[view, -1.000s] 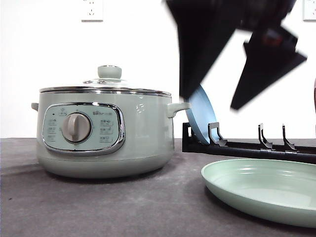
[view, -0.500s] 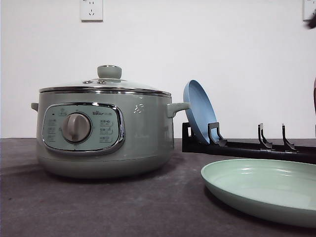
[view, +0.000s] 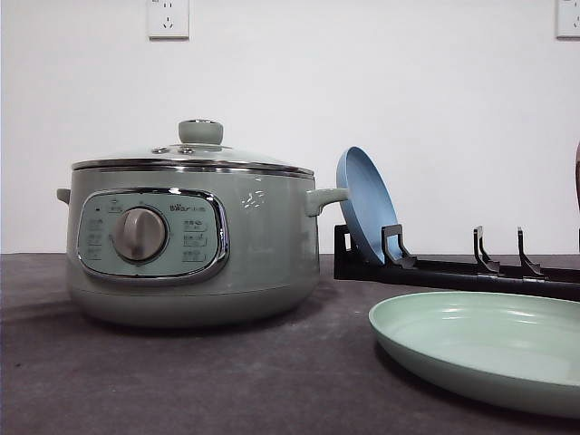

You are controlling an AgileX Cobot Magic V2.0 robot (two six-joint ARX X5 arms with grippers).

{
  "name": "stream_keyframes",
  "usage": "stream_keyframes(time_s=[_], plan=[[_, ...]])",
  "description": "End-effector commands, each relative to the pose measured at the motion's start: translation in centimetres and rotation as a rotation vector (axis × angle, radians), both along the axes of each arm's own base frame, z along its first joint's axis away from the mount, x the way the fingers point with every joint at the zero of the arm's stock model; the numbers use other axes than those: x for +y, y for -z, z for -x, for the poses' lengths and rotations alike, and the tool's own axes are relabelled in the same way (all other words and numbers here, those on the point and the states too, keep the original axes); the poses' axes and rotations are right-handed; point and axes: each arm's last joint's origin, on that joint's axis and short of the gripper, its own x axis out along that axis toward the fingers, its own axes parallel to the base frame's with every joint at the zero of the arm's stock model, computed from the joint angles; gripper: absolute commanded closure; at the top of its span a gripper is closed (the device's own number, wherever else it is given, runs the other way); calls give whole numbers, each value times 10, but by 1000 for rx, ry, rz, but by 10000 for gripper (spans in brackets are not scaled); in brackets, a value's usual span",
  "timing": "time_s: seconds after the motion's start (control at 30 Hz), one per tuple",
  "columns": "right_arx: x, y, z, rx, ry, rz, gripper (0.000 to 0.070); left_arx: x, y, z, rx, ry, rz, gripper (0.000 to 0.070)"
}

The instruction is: Transfer potato from steamer to green plate

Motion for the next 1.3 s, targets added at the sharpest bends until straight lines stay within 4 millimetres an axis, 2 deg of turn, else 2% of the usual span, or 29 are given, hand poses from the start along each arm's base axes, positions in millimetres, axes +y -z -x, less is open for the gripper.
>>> stream_keyframes(time_s=[0.0,0.17,0.3,0.57,0.77,0.9,1.1,1.27], plan=[[0,-6,1,-24,-1,-20,14,-1,-5,-2,-33,-2,-13,0],[0,-7,1,-36,-5,-27,14,-5,-1,-14,-6,-32,-43,0],[0,-7,0,-38,-5,-28,14,-12,4,-33,45,-38,-65,0],[1,-7,1,-35,-19,-35,14,-32,5,-94,203,-106,-190,0],[1,-7,1,-35,-19,-34,14,-49,8,-141,256,-126,-236,0],[1,-7,1,-35,-19,-32,14,-62,15,-166,254,-151,-284,0],[1,-7,1,-37,-20,-29,14,-78,28,-192,266,-159,-333,0],[1,-7,1,-38,-21,-25,14,-88,41,-202,256,-156,-384,0]])
